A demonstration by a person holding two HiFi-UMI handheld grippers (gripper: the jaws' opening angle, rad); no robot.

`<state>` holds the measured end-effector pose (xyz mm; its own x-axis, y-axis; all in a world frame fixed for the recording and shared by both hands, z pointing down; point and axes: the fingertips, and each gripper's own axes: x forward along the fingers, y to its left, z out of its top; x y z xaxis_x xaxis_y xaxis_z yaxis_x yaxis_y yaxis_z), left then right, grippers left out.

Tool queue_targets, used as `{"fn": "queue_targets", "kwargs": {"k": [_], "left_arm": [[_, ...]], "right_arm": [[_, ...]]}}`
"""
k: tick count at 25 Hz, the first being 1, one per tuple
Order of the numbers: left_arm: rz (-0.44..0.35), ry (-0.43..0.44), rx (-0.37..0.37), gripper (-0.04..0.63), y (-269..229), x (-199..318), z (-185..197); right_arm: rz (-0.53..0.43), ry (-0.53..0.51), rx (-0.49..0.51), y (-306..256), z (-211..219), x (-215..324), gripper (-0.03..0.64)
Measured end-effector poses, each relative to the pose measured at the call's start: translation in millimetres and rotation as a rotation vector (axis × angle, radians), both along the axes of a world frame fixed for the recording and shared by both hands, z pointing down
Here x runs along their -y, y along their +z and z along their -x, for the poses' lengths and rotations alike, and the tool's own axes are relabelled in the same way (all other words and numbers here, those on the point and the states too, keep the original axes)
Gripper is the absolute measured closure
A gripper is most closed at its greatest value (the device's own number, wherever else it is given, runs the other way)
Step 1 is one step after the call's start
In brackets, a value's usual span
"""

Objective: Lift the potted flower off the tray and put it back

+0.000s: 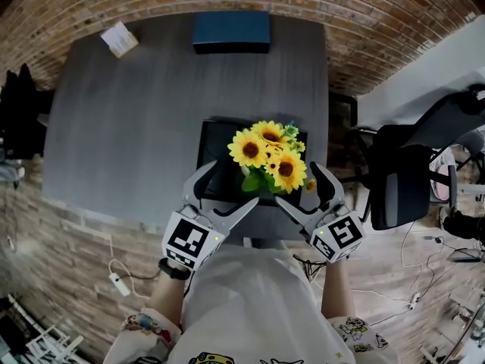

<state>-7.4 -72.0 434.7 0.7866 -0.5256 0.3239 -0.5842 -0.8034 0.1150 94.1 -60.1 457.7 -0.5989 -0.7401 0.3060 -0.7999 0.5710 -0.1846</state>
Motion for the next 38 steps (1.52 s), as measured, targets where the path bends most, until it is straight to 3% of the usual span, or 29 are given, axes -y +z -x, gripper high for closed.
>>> {"fn": "queue_targets", "kwargs": {"k": [8,13,26,38], "left_arm": [[0.079,0.03,0.043,0.172,43.8,-1.8,0.1],[0.118,0.045,0.053,0.172,67.1,1.8,-2.2],[0.137,0.114,0.079,0.176,99.0,14.2,-15.3],[0.135,0.197,0.13,0.181,115.3,25.1,-27.9]], "right_arm": [[0.046,-0.035,-0.073,36.8,10.1,1.6,0.146],[0.052,-0.033,-0.067,48.2,9.2,10.5,0.143],[0.054,-0.119,-0.077,78.8,10.2,26.1,0.141],[0.058,-0.246,-0.146,98.6,19.4,29.3,0.141]]}}
